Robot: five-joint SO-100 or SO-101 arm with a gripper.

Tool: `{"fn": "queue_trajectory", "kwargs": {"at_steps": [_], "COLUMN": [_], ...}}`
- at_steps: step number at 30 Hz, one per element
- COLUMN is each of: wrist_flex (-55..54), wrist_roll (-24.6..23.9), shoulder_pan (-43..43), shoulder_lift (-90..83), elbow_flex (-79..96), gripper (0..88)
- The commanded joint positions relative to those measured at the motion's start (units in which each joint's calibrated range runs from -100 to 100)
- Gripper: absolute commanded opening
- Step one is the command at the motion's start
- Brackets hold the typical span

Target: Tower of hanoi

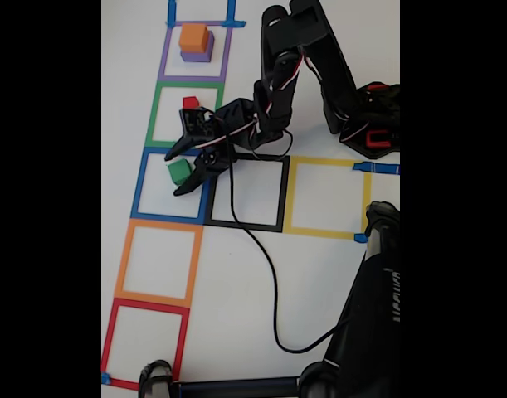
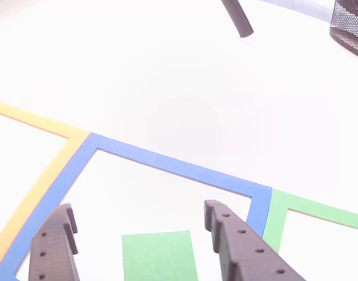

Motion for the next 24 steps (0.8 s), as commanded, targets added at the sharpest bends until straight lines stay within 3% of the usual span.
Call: {"fn": "queue_trajectory", "kwargs": {"at_steps": [1, 4, 8, 18, 24], "wrist_flex": [6.1, 12.6, 33.2, 99.5, 125.7], "wrist_roll": [0.7, 0.7, 0.7, -1.1, 0.6], "shoulder_pan": [3.3, 6.1, 10.5, 17.6, 24.5], "shoulder_lift": [-14.1, -25.2, -40.3, -56.4, -54.2], "elbow_flex": [4.3, 9.1, 7.1, -29.3, -54.2], "gripper": [20.2, 9.9, 0.4, 0.1, 0.1]}}
